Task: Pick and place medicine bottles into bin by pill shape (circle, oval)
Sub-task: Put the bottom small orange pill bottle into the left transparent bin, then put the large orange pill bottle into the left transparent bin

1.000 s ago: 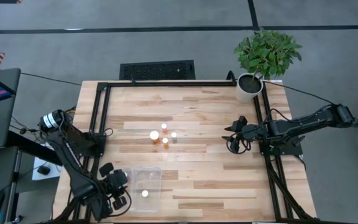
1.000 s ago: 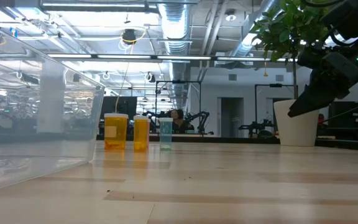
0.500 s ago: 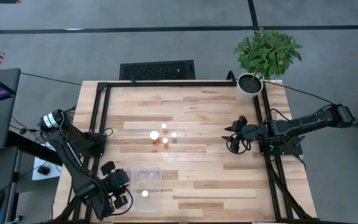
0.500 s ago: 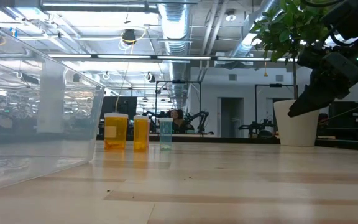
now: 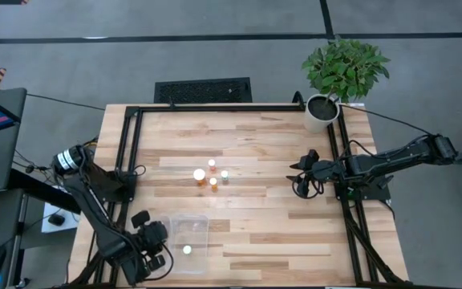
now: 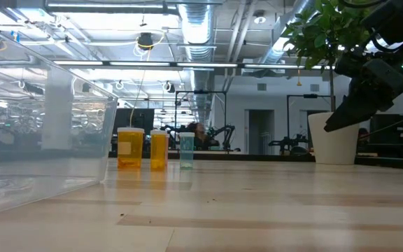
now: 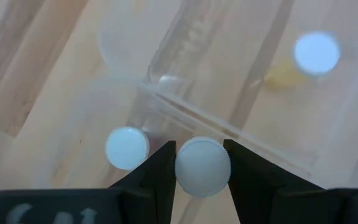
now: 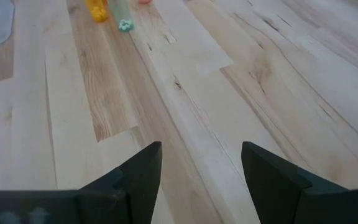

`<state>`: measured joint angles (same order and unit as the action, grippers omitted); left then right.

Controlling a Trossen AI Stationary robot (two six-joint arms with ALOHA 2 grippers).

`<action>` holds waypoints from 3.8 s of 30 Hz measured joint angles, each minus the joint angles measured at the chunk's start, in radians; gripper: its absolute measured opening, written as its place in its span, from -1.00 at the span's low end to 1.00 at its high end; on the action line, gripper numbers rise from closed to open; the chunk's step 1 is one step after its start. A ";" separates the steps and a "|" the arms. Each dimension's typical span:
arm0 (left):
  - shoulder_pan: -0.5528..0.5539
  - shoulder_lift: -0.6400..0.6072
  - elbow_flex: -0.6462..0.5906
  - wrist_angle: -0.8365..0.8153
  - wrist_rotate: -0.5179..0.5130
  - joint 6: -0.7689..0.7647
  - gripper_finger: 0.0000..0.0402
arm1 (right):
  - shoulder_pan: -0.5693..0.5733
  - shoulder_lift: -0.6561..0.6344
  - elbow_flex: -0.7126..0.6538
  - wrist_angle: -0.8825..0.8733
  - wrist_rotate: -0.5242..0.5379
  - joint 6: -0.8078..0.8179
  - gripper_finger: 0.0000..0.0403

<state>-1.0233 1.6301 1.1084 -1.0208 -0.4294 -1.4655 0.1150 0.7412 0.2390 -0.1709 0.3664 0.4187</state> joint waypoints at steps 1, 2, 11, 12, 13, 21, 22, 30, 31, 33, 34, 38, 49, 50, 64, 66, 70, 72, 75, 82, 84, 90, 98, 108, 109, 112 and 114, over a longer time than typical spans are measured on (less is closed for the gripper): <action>0.000 0.010 0.000 0.003 0.007 0.004 -0.43 | 0.000 0.000 0.000 0.000 0.000 0.000 0.16; 0.000 0.018 0.000 0.002 0.007 0.004 -0.43 | 0.000 0.000 0.000 0.000 0.000 0.000 0.16; -0.018 0.043 0.000 0.003 0.005 -0.021 -0.43 | 0.000 0.000 0.000 0.000 0.000 0.000 0.16; -0.021 0.043 0.000 0.002 -0.002 -0.028 -0.43 | 0.000 0.000 0.000 0.000 0.000 0.000 0.16; -0.025 0.043 0.000 0.002 -0.008 -0.036 -0.43 | 0.000 0.000 0.000 0.000 0.000 0.000 0.16; -0.056 0.071 0.000 0.000 -0.021 -0.078 -0.43 | 0.000 0.000 0.000 0.000 0.000 0.001 0.16; -0.056 0.076 0.000 0.000 -0.020 -0.083 -0.43 | 0.000 0.000 0.000 0.000 0.000 0.001 0.16; -0.054 0.086 0.000 0.001 -0.024 -0.087 -0.43 | 0.000 0.000 0.000 0.000 -0.001 0.001 0.16; -0.054 0.086 0.000 0.000 -0.024 -0.088 -0.43 | 0.000 0.000 0.000 0.000 -0.001 0.001 0.16; -0.054 0.086 0.000 0.001 -0.025 -0.088 -0.43 | 0.000 0.000 0.000 0.000 -0.001 0.001 0.16; -0.054 0.086 0.000 0.000 -0.024 -0.088 -0.43 | 0.000 0.000 0.000 0.000 -0.001 0.001 0.16; -0.054 0.086 0.000 0.000 -0.025 -0.092 -0.39 | 0.000 0.000 0.000 0.000 -0.001 0.001 0.16; -0.053 0.086 0.000 0.008 -0.020 -0.092 -0.36 | 0.000 0.000 0.000 0.000 -0.001 0.001 0.16; -0.053 0.086 0.000 0.007 -0.021 -0.092 -0.37 | 0.000 0.000 0.000 0.000 -0.001 0.001 0.16; -0.053 0.086 0.000 0.010 -0.024 -0.092 -0.31 | 0.000 0.000 0.000 0.000 -0.002 0.011 0.16; -0.053 0.086 0.000 0.010 -0.024 -0.092 -0.29 | 0.000 0.000 0.000 0.000 -0.002 0.011 0.16; -0.053 0.086 0.000 0.010 -0.024 -0.092 -0.25 | 0.000 0.000 0.000 0.000 -0.002 0.012 0.16; -0.053 0.086 0.000 0.010 -0.024 -0.092 -0.24 | 0.000 0.000 0.000 0.000 -0.002 0.019 0.16; -0.053 0.086 0.000 0.010 -0.024 -0.091 -0.21 | 0.000 0.000 0.000 0.000 -0.002 0.020 0.16; -0.053 0.086 0.000 0.009 -0.021 -0.092 -0.14 | 0.000 0.000 0.000 0.000 -0.002 0.020 0.16; -0.052 0.086 0.002 0.006 -0.013 -0.092 -0.12 | 0.000 0.000 0.000 0.000 -0.002 0.020 0.16; -0.052 0.086 0.009 0.003 -0.013 -0.092 -0.03 | 0.000 0.000 0.000 0.000 -0.002 0.019 0.16; -0.052 0.086 0.009 0.002 -0.009 -0.101 0.08 | 0.000 0.000 0.000 0.000 -0.002 0.019 0.16; -0.052 0.085 0.009 0.002 0.001 -0.106 0.21 | 0.000 0.000 0.000 0.000 -0.002 0.019 0.16; -0.052 0.085 0.009 0.002 0.004 -0.106 0.22 | 0.000 0.000 0.000 0.000 -0.002 0.019 0.16; -0.052 0.085 0.009 0.002 0.005 -0.106 0.22 | 0.000 0.000 0.000 0.000 -0.002 0.019 0.16; -0.052 0.085 0.009 0.002 0.005 -0.106 0.22 | 0.000 0.000 0.000 0.000 -0.002 0.019 0.16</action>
<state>-1.0756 1.7153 1.1172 -1.0191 -0.4240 -1.5719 0.1150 0.7410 0.2394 -0.1708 0.3645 0.4377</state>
